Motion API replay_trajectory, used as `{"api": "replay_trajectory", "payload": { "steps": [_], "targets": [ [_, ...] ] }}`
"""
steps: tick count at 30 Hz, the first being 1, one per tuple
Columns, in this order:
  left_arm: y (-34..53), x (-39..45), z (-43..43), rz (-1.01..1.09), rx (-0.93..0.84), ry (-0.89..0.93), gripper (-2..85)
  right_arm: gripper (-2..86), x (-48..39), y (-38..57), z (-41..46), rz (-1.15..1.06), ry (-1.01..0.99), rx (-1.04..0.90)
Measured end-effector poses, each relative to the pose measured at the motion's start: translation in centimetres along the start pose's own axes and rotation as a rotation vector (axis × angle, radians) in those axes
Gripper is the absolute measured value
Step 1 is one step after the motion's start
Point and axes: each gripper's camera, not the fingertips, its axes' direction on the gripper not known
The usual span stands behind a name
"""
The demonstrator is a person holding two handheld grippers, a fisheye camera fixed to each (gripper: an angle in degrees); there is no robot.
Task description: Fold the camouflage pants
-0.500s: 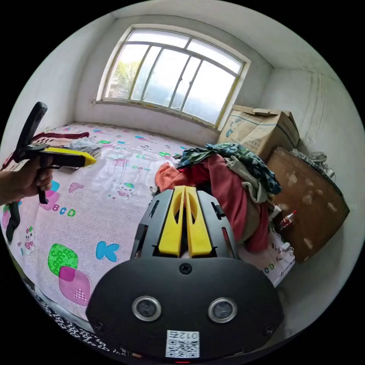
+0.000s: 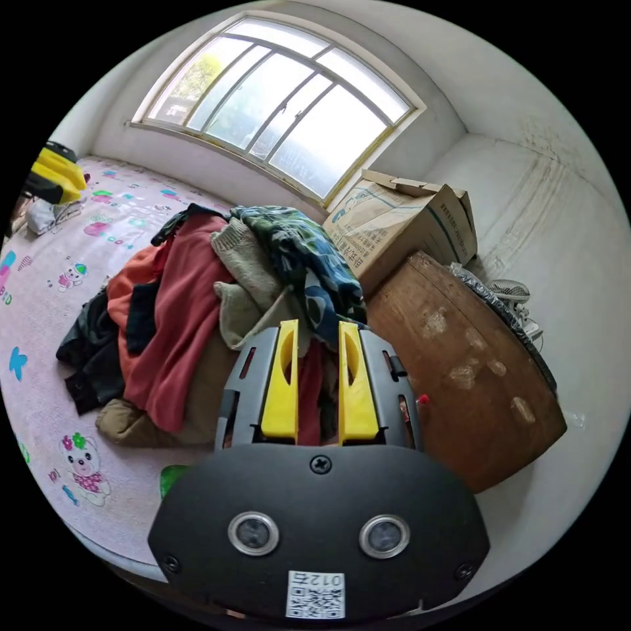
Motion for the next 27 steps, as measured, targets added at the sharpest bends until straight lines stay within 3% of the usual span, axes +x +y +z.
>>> {"api": "replay_trajectory", "payload": {
  "steps": [9,14,19,27],
  "targets": [
    [-16.5,8.1,6.6,0.387,-0.106,-0.122,12.8,12.2,4.7,-6.9,6.5,-0.282,-0.028,0.017],
    [-21.9,12.1,10.3,0.519,-0.105,-0.220,13.1,8.0,8.6,-9.9,8.2,-0.270,-0.097,0.011],
    [-24.7,14.2,11.6,0.643,-0.142,-0.314,7.7,2.7,15.2,-14.5,8.0,-0.193,-0.246,0.032],
    [-27.6,8.0,2.8,0.505,-0.093,-0.183,1.6,1.6,26.5,-24.3,4.9,-0.113,-0.476,0.175]
  ]
}}
